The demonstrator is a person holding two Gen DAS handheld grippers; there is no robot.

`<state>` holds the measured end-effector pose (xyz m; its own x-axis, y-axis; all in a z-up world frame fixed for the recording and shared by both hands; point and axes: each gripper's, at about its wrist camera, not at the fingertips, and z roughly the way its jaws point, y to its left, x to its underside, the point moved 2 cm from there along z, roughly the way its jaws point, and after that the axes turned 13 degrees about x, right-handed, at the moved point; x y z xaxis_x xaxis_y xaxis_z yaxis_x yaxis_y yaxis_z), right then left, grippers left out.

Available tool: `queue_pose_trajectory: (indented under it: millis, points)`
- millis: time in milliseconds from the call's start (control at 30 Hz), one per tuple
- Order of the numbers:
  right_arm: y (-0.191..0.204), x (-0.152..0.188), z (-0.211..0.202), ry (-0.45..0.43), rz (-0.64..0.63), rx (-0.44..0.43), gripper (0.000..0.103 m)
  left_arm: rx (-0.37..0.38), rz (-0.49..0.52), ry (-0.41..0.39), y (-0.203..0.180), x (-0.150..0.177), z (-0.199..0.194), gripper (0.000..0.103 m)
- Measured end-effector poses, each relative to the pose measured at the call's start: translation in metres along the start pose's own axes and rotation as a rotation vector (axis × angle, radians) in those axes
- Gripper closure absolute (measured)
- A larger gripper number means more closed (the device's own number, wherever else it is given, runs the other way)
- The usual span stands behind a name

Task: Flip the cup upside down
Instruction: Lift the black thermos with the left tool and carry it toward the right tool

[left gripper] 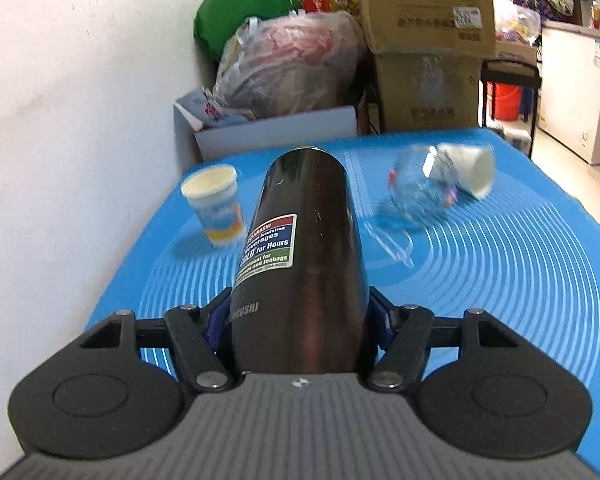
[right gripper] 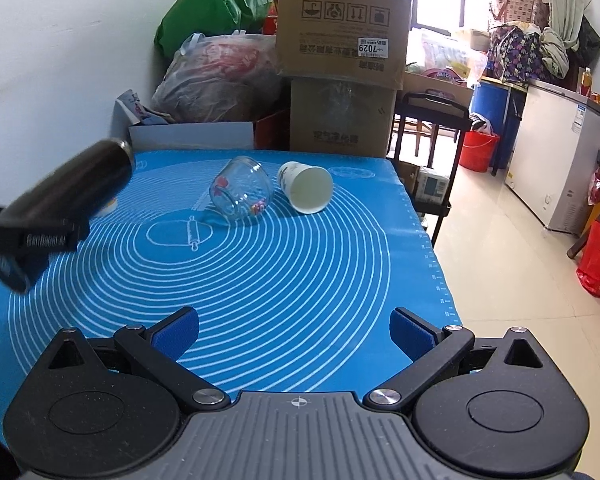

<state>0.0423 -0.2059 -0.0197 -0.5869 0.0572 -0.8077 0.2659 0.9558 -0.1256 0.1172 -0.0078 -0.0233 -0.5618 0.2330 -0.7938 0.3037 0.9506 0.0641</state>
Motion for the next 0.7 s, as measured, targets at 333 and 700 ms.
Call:
queue_pose_trajectory:
  millis: [333, 700]
  points:
    - [0.001, 0.011, -0.002, 0.025, -0.021, -0.002, 0.0, 0.012, -0.035, 0.106, -0.011, 0.042, 0.02, 0.035]
    - [0.006, 0.015, 0.005, 0.05, -0.038, 0.0, 0.0, 0.024, -0.048, 0.123, -0.008, 0.048, 0.029, 0.034]
